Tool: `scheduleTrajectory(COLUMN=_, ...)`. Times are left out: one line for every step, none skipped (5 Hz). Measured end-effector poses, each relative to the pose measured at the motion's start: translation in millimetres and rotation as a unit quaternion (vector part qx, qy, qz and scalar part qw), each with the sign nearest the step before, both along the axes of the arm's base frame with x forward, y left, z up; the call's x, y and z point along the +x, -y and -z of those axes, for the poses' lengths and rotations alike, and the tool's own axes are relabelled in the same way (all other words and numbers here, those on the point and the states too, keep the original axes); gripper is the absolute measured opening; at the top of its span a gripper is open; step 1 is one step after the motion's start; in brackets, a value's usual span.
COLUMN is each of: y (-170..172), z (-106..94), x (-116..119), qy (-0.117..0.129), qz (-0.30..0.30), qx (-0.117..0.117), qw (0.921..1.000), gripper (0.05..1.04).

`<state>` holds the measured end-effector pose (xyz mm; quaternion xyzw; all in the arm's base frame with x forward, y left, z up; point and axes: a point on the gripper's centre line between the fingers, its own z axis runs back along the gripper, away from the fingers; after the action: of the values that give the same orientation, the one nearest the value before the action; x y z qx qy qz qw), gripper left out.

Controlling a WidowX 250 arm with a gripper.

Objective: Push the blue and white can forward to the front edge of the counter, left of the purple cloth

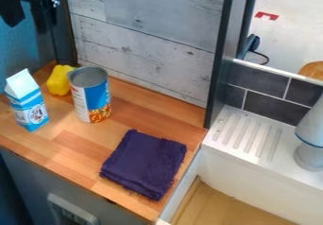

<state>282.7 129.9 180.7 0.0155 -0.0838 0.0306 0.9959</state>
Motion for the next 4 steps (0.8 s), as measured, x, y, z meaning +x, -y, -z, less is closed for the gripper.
scheduleTrajectory(y=1, z=10.3, x=-1, qy=-0.014, qz=0.0, qx=-0.008, qw=0.9999, gripper=1.001)
scheduleTrajectory(y=4, z=14.4, x=23, qy=0.044, qz=0.004, qx=-0.024, qw=0.9987, gripper=1.001)
scheduleTrajectory(y=3, z=34.1, x=50, qy=0.069, qz=-0.009, qx=-0.022, qw=0.9973, gripper=1.001)
scheduleTrajectory(y=2, z=44.5, x=74, qy=0.076, qz=0.016, qx=-0.017, qw=0.9968, gripper=1.001)
